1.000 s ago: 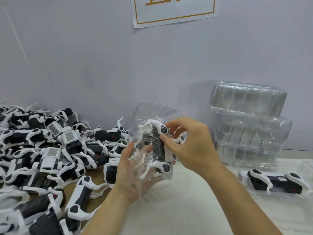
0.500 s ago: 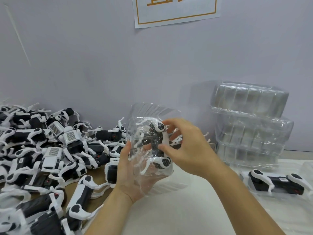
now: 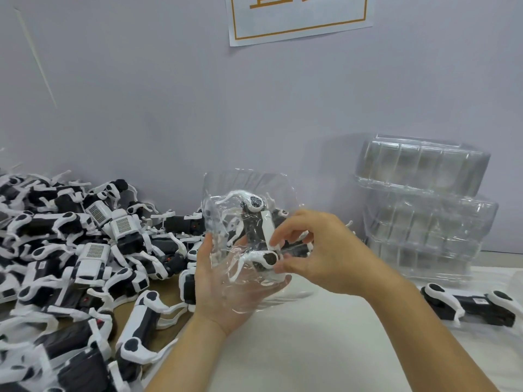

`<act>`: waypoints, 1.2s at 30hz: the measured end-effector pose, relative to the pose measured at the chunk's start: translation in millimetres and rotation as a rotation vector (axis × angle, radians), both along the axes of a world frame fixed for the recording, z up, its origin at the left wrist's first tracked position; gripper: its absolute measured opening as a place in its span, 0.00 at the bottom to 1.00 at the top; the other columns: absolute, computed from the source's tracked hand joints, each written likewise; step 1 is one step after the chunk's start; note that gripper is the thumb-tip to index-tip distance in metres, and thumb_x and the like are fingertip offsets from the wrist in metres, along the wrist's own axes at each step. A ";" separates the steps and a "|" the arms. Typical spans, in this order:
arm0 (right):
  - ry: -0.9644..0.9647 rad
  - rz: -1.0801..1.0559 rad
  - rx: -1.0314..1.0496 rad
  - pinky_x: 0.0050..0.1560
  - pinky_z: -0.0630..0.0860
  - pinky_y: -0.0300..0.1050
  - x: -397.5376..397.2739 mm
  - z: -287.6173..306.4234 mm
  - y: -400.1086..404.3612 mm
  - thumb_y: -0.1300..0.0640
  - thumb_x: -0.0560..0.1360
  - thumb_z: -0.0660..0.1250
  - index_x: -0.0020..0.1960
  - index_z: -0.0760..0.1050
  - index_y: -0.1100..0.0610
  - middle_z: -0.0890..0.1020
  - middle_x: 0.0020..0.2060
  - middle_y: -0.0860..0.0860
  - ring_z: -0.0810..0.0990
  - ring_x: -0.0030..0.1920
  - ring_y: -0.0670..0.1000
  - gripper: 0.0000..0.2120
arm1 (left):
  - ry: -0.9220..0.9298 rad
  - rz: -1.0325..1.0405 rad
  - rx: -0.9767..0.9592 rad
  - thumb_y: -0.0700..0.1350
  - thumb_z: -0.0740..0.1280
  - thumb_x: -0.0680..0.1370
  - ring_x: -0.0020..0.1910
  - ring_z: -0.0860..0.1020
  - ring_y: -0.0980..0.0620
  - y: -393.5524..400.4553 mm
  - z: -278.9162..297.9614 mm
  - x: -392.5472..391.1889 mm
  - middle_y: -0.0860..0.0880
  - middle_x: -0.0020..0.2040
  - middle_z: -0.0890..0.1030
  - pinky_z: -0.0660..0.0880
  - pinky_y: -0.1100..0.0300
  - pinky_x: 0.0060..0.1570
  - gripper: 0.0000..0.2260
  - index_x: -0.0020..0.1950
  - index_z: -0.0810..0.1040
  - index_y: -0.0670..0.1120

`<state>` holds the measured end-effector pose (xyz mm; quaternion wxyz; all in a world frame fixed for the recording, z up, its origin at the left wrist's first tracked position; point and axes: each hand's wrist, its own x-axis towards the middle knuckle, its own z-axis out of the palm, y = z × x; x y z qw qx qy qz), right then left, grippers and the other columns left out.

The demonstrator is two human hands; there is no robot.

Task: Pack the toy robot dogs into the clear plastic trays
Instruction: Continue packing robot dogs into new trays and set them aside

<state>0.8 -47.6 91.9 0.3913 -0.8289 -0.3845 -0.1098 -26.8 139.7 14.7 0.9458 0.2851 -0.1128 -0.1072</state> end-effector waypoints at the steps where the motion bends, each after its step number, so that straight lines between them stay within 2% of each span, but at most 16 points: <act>1: -0.019 0.010 -0.017 0.48 0.72 0.33 -3.2 2.1 1.9 0.51 0.65 0.81 0.45 0.81 0.41 0.78 0.45 0.41 0.77 0.48 0.39 0.13 | -0.017 -0.017 -0.015 0.68 0.70 0.70 0.65 0.74 0.34 -0.5 2.4 -1.0 0.38 0.71 0.73 0.63 0.33 0.69 0.41 0.76 0.69 0.45; 4: -0.074 0.017 -0.029 0.47 0.72 0.31 -12.6 10.0 6.4 0.49 0.66 0.81 0.46 0.82 0.41 0.78 0.44 0.40 0.77 0.48 0.38 0.11 | -0.023 -0.040 -0.027 0.70 0.69 0.70 0.72 0.67 0.35 -1.7 11.6 -5.9 0.39 0.76 0.67 0.57 0.36 0.73 0.44 0.78 0.64 0.46; 6: -0.109 0.019 -0.020 0.48 0.71 0.29 -18.5 16.5 7.3 0.49 0.66 0.81 0.46 0.83 0.42 0.79 0.44 0.41 0.76 0.48 0.38 0.11 | -0.004 0.034 -0.008 0.71 0.66 0.71 0.75 0.63 0.36 -4.9 17.4 -7.8 0.40 0.77 0.65 0.54 0.37 0.75 0.44 0.78 0.64 0.46; 9: -0.159 0.034 0.000 0.47 0.70 0.27 -26.7 27.4 4.6 0.51 0.65 0.81 0.45 0.83 0.44 0.79 0.43 0.42 0.75 0.48 0.37 0.11 | 0.151 0.441 0.050 0.69 0.62 0.74 0.75 0.65 0.39 -3.3 28.1 -5.2 0.41 0.76 0.68 0.58 0.39 0.75 0.39 0.78 0.65 0.46; 11: -0.185 0.047 0.019 0.44 0.68 0.25 -31.8 35.6 1.2 0.53 0.65 0.82 0.43 0.83 0.45 0.78 0.41 0.42 0.75 0.46 0.36 0.10 | 0.139 0.678 0.197 0.67 0.62 0.74 0.75 0.66 0.43 0.4 41.1 -6.4 0.44 0.76 0.68 0.60 0.42 0.75 0.38 0.78 0.65 0.47; 12: -0.192 0.053 0.031 0.43 0.68 0.25 -33.6 39.8 -1.1 0.53 0.65 0.82 0.43 0.83 0.46 0.78 0.41 0.42 0.76 0.46 0.36 0.10 | 0.107 0.730 0.253 0.67 0.61 0.75 0.75 0.66 0.44 -0.2 44.9 -7.0 0.45 0.76 0.68 0.60 0.43 0.75 0.37 0.78 0.64 0.47; 13: -0.195 0.057 0.043 0.43 0.68 0.25 -35.1 43.9 -4.1 0.54 0.65 0.82 0.42 0.83 0.47 0.79 0.41 0.42 0.76 0.46 0.37 0.10 | 0.073 0.736 0.270 0.66 0.61 0.75 0.75 0.66 0.45 -2.2 49.5 -8.4 0.45 0.76 0.68 0.60 0.44 0.75 0.36 0.78 0.64 0.47; 16: -0.196 0.045 0.065 0.43 0.69 0.25 -37.5 54.1 -16.1 0.53 0.64 0.82 0.41 0.83 0.45 0.80 0.41 0.42 0.77 0.47 0.39 0.10 | 0.009 0.583 0.232 0.68 0.57 0.77 0.74 0.68 0.44 -17.4 58.5 -16.1 0.44 0.75 0.69 0.59 0.43 0.75 0.35 0.76 0.67 0.46; 20: -0.208 0.011 0.056 0.45 0.68 0.25 -38.0 61.3 -28.7 0.49 0.61 0.82 0.39 0.83 0.43 0.80 0.40 0.42 0.76 0.45 0.39 0.11 | -0.037 0.636 0.291 0.67 0.60 0.75 0.75 0.67 0.44 -21.7 65.4 -16.5 0.46 0.75 0.70 0.61 0.43 0.75 0.36 0.78 0.64 0.48; 25: -0.203 0.007 0.036 0.42 0.69 0.26 -37.9 62.5 -30.7 0.49 0.62 0.82 0.39 0.82 0.42 0.80 0.41 0.42 0.77 0.40 0.43 0.11 | -0.041 0.706 0.388 0.67 0.61 0.74 0.76 0.64 0.47 -19.3 70.5 -15.8 0.47 0.77 0.66 0.60 0.45 0.76 0.37 0.79 0.63 0.49; 28: -0.227 -0.004 0.034 0.42 0.69 0.26 -38.4 60.0 -31.0 0.50 0.64 0.80 0.39 0.81 0.43 0.79 0.40 0.41 0.76 0.41 0.41 0.10 | 0.013 0.629 0.319 0.67 0.62 0.74 0.75 0.67 0.44 -21.4 71.8 -15.3 0.46 0.76 0.68 0.61 0.42 0.75 0.36 0.78 0.65 0.49; 30: -0.249 -0.018 0.027 0.44 0.71 0.30 -37.2 56.4 -29.3 0.51 0.65 0.78 0.40 0.79 0.44 0.79 0.39 0.42 0.77 0.43 0.42 0.09 | 0.025 0.421 0.225 0.68 0.64 0.73 0.71 0.71 0.40 -27.0 73.6 -20.3 0.42 0.73 0.72 0.64 0.39 0.72 0.37 0.75 0.70 0.47; 32: -0.246 -0.021 0.023 0.46 0.73 0.38 -33.5 51.6 -26.3 0.53 0.66 0.76 0.41 0.77 0.47 0.79 0.38 0.43 0.78 0.44 0.44 0.08 | -0.007 0.270 0.205 0.68 0.67 0.71 0.64 0.77 0.36 -30.8 75.2 -26.0 0.39 0.68 0.77 0.74 0.39 0.62 0.36 0.70 0.76 0.45; 34: -0.223 -0.019 0.032 0.44 0.73 0.41 -26.8 45.1 -23.1 0.54 0.67 0.75 0.40 0.76 0.49 0.80 0.38 0.44 0.78 0.43 0.46 0.08 | 0.007 0.293 0.183 0.67 0.71 0.69 0.59 0.80 0.34 -29.5 72.7 -24.1 0.39 0.66 0.78 0.78 0.40 0.53 0.35 0.68 0.79 0.45; 36: -0.192 -0.022 0.071 0.44 0.73 0.40 -19.0 36.9 -19.4 0.54 0.67 0.74 0.40 0.74 0.48 0.80 0.38 0.44 0.79 0.43 0.46 0.09 | 0.011 0.353 0.228 0.66 0.72 0.68 0.60 0.80 0.34 -27.2 69.8 -19.3 0.38 0.66 0.78 0.76 0.36 0.57 0.35 0.67 0.78 0.46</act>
